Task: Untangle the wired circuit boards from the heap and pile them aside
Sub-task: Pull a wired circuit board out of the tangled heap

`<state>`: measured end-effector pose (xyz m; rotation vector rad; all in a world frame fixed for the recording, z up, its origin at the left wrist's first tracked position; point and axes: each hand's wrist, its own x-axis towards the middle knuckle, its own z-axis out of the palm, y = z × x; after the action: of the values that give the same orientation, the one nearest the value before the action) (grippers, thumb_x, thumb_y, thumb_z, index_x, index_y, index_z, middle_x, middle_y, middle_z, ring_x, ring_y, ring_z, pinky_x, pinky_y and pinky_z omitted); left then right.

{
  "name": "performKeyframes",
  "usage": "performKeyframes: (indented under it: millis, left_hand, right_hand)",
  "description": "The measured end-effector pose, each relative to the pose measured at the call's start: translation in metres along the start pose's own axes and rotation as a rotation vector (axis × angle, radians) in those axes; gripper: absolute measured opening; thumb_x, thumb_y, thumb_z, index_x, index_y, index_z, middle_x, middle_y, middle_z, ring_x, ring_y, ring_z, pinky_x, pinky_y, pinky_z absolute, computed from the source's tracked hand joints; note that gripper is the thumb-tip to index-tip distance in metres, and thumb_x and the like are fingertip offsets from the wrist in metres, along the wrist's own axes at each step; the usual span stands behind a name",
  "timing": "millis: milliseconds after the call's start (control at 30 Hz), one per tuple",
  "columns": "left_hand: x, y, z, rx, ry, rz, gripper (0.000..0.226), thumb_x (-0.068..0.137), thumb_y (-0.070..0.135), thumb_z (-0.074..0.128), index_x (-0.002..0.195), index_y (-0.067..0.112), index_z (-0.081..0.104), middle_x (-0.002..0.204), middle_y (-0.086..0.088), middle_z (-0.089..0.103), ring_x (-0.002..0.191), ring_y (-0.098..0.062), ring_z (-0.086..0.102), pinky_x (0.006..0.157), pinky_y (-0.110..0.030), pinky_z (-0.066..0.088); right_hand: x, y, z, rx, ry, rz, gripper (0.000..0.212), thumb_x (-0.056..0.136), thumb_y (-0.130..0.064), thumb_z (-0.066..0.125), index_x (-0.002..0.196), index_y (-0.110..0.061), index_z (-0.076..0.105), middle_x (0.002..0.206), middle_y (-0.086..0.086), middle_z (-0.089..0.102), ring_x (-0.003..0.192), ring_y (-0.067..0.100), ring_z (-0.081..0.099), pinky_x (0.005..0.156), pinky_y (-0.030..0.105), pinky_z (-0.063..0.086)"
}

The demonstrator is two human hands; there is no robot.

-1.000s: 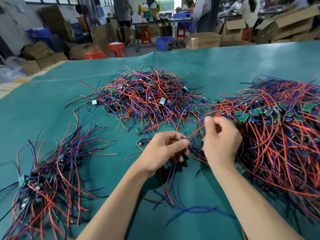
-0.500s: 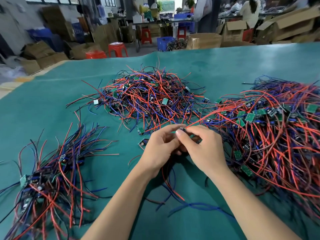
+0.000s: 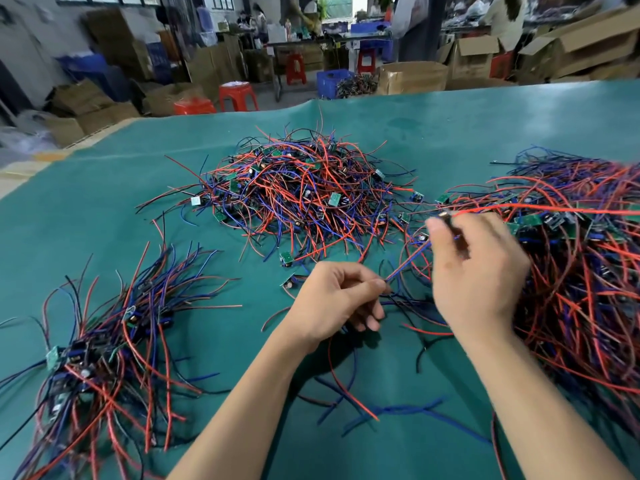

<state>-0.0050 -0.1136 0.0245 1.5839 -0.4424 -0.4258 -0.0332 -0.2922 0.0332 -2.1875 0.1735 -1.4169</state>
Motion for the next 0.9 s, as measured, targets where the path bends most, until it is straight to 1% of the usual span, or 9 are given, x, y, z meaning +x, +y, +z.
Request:
performKeyframes:
  millis: [133,267,367,433,533,633,733,800,900]
  left_hand:
    - [0.001,-0.001,0.001,-0.002,0.059,-0.026,0.015,0.096,0.004,0.059,0.081,0.003,0.063,0.065,-0.011,0.068,0.048,-0.017,0.063,0.045,-0.021,0.047]
    - [0.003,-0.003,0.003,0.006,0.125,-0.024,0.009,0.096,-0.001,0.056,0.092,-0.001,0.064,0.07,-0.013,0.067,0.054,-0.019,0.062,0.048,-0.023,0.051]
    - [0.003,-0.003,0.002,0.023,0.139,-0.022,0.009,0.095,-0.002,0.055,0.096,-0.005,0.064,0.071,-0.014,0.067,0.055,-0.02,0.062,0.05,-0.024,0.051]
    - [0.003,-0.002,0.002,0.012,0.155,-0.022,0.011,0.095,-0.004,0.054,0.098,-0.007,0.064,0.072,-0.014,0.067,0.056,-0.019,0.063,0.05,-0.023,0.052]
    - [0.002,0.0,0.003,-0.068,0.25,0.007,0.012,0.094,-0.006,0.052,0.096,-0.005,0.064,0.07,-0.013,0.067,0.055,-0.018,0.064,0.047,-0.023,0.051]
    - [0.003,-0.001,0.0,-0.002,0.533,0.145,0.016,0.087,-0.001,0.053,0.085,0.006,0.067,0.071,-0.007,0.069,0.061,-0.018,0.067,0.047,-0.028,0.052]
    - [0.001,-0.005,-0.01,0.336,0.815,0.288,0.02,0.079,0.011,0.052,0.082,0.02,0.069,0.076,0.006,0.069,0.074,-0.012,0.065,0.071,-0.033,0.054]
    - [0.001,-0.006,-0.014,0.459,0.881,0.313,0.021,0.078,0.012,0.052,0.085,0.021,0.07,0.082,0.009,0.068,0.083,-0.013,0.062,0.083,-0.034,0.05]
    - [0.005,-0.009,-0.015,0.643,0.748,0.233,0.019,0.081,0.011,0.059,0.091,0.019,0.072,0.093,0.004,0.068,0.094,-0.021,0.058,0.09,-0.038,0.047]
  right_hand:
    - [0.021,0.02,-0.026,-0.05,0.228,0.118,0.04,0.098,-0.033,0.069,0.07,-0.005,0.064,0.066,0.015,0.059,0.068,0.026,0.046,0.067,0.027,0.024]
    - [0.031,0.037,-0.037,-0.235,0.065,0.291,0.059,0.096,-0.055,0.059,0.061,-0.009,0.052,0.061,0.017,0.059,0.062,0.038,0.053,0.063,0.038,0.029]
    - [0.03,0.033,-0.037,-0.353,-0.033,0.302,0.071,0.097,-0.063,0.052,0.054,-0.007,0.039,0.052,0.019,0.047,0.055,0.042,0.046,0.061,0.041,0.017]
    - [0.023,0.016,-0.031,-0.278,-0.032,0.203,0.067,0.099,-0.056,0.054,0.053,-0.01,0.036,0.048,0.015,0.042,0.05,0.04,0.044,0.06,0.044,0.016]
    - [0.003,-0.009,-0.011,-0.126,-0.266,0.046,0.048,0.096,-0.044,0.06,0.063,-0.01,0.057,0.057,0.007,0.056,0.058,0.036,0.057,0.056,0.039,0.041]
    - [-0.019,-0.021,0.004,-0.049,-0.608,-0.042,0.013,0.09,-0.029,0.071,0.097,-0.02,0.076,0.09,0.001,0.071,0.089,0.03,0.065,0.08,0.042,0.053]
    - [-0.028,-0.021,0.01,-0.065,-0.814,-0.103,0.038,0.09,-0.037,0.072,0.124,-0.022,0.071,0.112,-0.002,0.068,0.105,0.028,0.055,0.095,0.041,0.046]
    - [-0.028,-0.021,0.01,-0.105,-0.89,-0.113,0.031,0.089,-0.041,0.072,0.117,-0.028,0.073,0.106,-0.003,0.067,0.101,0.026,0.051,0.09,0.041,0.046]
    - [-0.02,-0.013,0.006,-0.196,-0.866,-0.046,0.011,0.089,-0.025,0.071,0.097,-0.027,0.078,0.095,-0.002,0.069,0.1,0.029,0.058,0.083,0.04,0.049]
